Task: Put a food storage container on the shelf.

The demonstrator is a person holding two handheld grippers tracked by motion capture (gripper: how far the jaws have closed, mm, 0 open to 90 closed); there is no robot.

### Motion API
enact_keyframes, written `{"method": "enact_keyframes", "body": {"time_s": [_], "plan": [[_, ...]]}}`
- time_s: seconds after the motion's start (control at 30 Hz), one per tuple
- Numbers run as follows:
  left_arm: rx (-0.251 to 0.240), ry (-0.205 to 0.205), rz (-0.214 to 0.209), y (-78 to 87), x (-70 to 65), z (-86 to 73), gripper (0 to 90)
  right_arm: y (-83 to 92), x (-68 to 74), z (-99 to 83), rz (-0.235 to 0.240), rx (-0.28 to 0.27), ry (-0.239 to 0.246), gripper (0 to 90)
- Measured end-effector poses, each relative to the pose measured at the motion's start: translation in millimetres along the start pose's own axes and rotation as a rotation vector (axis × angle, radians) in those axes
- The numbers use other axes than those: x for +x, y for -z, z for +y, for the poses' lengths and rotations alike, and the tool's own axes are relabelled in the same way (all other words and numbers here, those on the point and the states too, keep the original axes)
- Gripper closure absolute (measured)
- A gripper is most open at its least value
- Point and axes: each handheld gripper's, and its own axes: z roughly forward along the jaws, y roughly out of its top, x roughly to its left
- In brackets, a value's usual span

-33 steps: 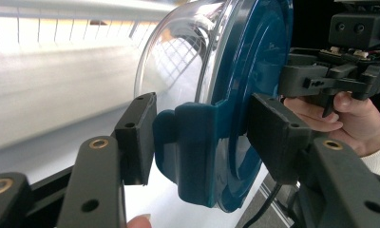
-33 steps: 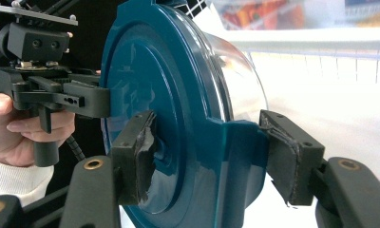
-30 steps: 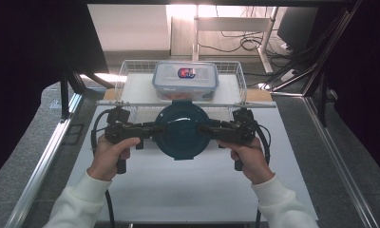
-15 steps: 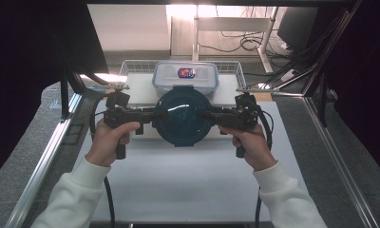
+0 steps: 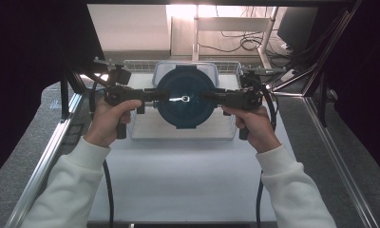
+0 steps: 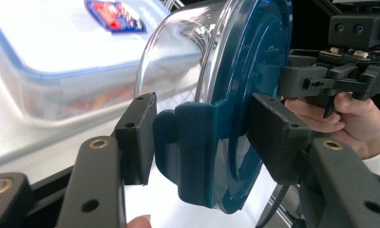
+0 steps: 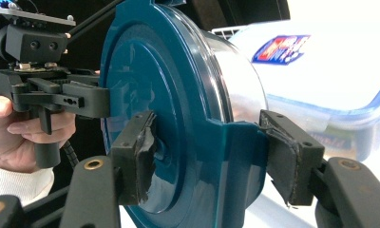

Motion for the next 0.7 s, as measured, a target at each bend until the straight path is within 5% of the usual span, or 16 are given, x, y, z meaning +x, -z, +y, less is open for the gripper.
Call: {"method": "enact_keyframes", "body": {"time_s": [0.23, 0.7], "plan": [[0.015, -0.021, -0.001, -4.6, -1.4, 19.5, 44.0, 4.3, -2.8, 15.4, -0.011, -0.010, 0.005, 38.8], [-0.003, 0.019, -0.015, -7.8, 19.9, 71.2, 43.9, -12.4, -16.5, 68.1, -0.022, -0.008, -0.007, 38.8]]}}
